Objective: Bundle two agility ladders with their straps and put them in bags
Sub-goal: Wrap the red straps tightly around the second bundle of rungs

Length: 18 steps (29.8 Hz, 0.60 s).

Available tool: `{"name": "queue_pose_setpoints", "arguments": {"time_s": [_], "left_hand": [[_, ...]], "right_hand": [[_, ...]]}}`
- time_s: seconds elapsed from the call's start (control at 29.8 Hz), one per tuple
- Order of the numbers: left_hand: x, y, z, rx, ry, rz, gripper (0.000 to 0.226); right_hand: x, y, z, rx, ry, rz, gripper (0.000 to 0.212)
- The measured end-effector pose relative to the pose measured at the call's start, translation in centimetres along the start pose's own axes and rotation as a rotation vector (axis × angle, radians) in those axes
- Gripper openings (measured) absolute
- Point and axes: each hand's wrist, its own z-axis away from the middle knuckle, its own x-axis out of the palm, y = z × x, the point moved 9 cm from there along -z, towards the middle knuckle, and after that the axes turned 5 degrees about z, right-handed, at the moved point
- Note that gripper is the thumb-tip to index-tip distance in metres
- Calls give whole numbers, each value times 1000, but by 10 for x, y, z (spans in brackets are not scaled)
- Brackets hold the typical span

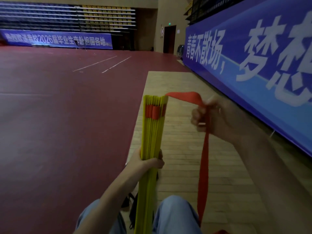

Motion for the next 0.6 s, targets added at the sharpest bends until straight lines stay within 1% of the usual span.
{"name": "queue_pose_setpoints", "arguments": {"time_s": [0.03, 0.07, 0.1, 0.13, 0.24, 0.3, 0.37, 0.47, 0.54, 0.6], "left_hand": [[0, 2, 0, -5, -3, -9, 42], [0, 4, -1, 0, -12, -24, 43], [2, 5, 1, 7, -24, -37, 45], [3, 7, 1, 17, -33, -50, 48], [6, 11, -2, 27, -38, -57, 58], [9, 15, -5, 37, -50, -19, 62], [15, 16, -6, 39, -72, 51, 67], [13, 10, -9, 39, -42, 133, 63], [9, 9, -8, 38, -10, 148, 59], [5, 9, -8, 39, 0, 134, 54]], "right_hand": [[11, -1, 1, 8, -79, 21, 32], [21, -2, 0, 19, -146, 35, 31], [29, -4, -2, 28, -184, 52, 35], [32, -8, -5, 16, -181, 76, 36], [38, -23, -16, -40, -97, 129, 23], [46, -26, -18, -39, -89, 72, 25], [50, -21, -18, -33, -70, -56, 26], [50, -9, -10, -36, -8, -250, 25], [53, 1, -4, -14, 5, -270, 24], [61, 14, -1, 38, -24, -256, 24]]}}
